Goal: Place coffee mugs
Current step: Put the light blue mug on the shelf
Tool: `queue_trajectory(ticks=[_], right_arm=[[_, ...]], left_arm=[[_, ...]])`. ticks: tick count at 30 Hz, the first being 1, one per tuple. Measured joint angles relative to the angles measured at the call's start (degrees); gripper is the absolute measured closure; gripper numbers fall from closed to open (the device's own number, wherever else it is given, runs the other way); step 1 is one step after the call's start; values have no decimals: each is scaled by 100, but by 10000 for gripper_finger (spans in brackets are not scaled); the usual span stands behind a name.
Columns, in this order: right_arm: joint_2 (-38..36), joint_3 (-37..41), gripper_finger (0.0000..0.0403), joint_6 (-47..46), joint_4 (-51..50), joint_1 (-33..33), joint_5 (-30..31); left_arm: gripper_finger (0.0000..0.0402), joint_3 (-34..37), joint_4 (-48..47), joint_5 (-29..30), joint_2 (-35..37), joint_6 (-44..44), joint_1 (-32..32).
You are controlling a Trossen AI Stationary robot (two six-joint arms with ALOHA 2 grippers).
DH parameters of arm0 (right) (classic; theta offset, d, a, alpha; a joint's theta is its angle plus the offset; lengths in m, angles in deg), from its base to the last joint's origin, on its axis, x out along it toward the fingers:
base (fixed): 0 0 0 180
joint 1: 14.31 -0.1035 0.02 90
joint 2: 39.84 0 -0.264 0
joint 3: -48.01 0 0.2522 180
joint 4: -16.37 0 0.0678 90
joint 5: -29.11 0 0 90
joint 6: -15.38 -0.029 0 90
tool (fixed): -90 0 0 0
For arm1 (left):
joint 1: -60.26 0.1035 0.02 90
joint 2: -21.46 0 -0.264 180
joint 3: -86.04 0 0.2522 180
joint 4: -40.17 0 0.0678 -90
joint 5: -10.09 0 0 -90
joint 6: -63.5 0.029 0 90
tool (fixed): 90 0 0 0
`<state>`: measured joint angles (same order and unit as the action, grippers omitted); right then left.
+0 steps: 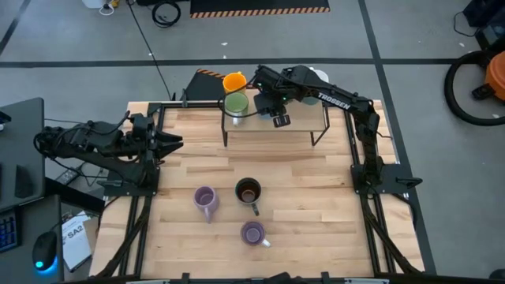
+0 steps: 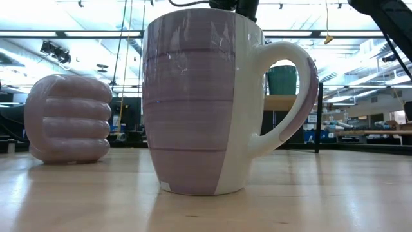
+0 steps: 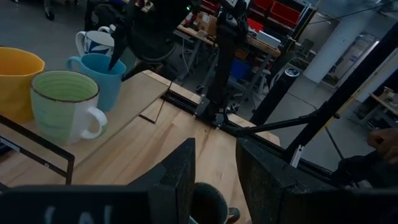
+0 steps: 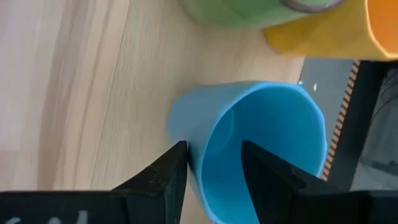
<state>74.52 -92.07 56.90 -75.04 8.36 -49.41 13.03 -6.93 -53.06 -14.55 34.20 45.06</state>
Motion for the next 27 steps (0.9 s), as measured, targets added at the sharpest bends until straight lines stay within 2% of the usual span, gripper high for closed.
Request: queue_trajectory(ticks=[8, 20, 27], right_arm=[[0, 11, 245, 247, 312, 133, -106], [0, 22, 245, 535, 178, 293, -60], [0, 22, 245, 685, 229, 344, 231]], left_arm=[[281, 0, 0, -16, 0, 2, 0], [281, 0, 2, -22, 0, 4, 0], [281, 0, 4, -22, 0, 7, 0]])
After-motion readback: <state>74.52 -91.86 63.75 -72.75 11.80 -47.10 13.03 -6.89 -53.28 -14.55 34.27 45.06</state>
